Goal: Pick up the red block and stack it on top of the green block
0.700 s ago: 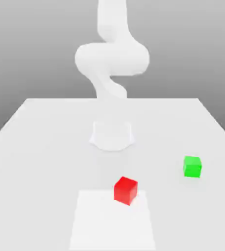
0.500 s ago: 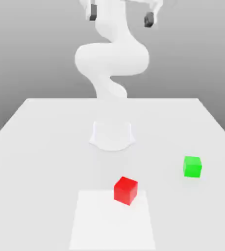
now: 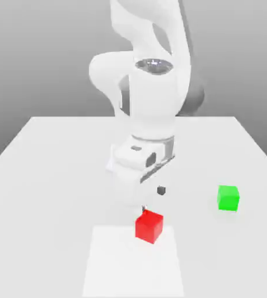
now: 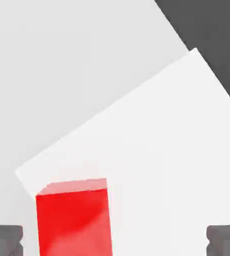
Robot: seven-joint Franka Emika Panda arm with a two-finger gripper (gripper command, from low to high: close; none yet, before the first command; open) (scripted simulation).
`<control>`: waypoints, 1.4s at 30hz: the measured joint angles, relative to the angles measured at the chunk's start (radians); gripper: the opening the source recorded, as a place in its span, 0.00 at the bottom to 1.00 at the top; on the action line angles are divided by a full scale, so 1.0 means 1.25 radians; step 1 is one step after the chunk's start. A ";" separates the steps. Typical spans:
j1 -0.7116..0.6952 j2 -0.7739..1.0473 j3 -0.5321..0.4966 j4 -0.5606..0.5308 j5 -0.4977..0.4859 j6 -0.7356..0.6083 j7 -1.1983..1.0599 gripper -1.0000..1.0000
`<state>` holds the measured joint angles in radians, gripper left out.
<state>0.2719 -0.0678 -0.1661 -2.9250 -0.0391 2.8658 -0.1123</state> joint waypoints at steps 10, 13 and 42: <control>-0.058 0.193 0.092 0.022 0.121 0.163 -0.093 0.00; -0.066 0.203 0.100 0.023 0.124 0.171 -0.096 0.00; 0.429 -0.129 0.240 -0.008 0.086 -0.129 -0.639 0.00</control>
<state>0.8075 -0.2289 0.1336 -2.9346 0.0681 2.7046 -0.9111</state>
